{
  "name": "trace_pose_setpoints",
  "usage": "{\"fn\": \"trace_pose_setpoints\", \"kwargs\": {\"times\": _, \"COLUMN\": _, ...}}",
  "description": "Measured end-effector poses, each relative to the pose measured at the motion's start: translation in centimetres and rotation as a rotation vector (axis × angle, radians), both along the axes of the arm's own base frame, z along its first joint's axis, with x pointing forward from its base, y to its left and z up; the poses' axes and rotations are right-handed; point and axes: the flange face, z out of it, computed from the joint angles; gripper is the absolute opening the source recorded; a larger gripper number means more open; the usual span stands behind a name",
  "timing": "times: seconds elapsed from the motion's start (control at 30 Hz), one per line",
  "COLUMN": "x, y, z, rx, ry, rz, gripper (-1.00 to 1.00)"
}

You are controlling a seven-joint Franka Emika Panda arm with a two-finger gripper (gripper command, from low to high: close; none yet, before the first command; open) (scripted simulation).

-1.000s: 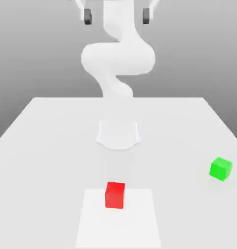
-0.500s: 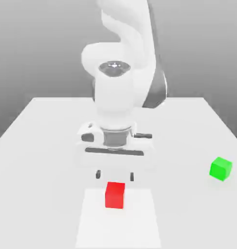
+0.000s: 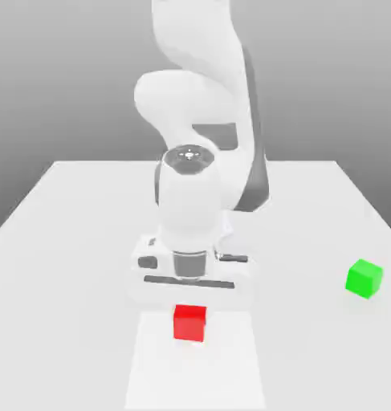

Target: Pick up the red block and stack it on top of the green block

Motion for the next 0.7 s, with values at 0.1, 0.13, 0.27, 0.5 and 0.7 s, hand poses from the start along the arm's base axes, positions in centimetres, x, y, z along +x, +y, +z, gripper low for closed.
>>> {"fn": "trace_pose_setpoints", "kwargs": {"times": 0.1, "x": -0.1, "y": 0.0, "z": 2.6, "rx": 0.000, "ry": 0.000, "rz": 0.001, "gripper": -1.00}}
{"fn": "trace_pose_setpoints", "kwargs": {"times": 0.13, "x": 0.0, "y": 1.4, "z": 3.1, "rx": 0.000, "ry": 0.000, "rz": 0.048, "gripper": -1.00}}
{"fn": "trace_pose_setpoints", "kwargs": {"times": 0.27, "x": 0.0, "y": 8.6, "z": 4.0, "rx": -0.001, "ry": 0.000, "rz": 0.296, "gripper": -1.00}}
{"fn": "trace_pose_setpoints", "kwargs": {"times": 0.5, "x": -3.5, "y": 21.5, "z": 5.3, "rx": 0.000, "ry": 0.000, "rz": 0.749, "gripper": -1.00}}
{"fn": "trace_pose_setpoints", "kwargs": {"times": 0.7, "x": -10.4, "y": 31.3, "z": 6.5, "rx": 0.000, "ry": 0.001, "rz": 1.139, "gripper": -1.00}}
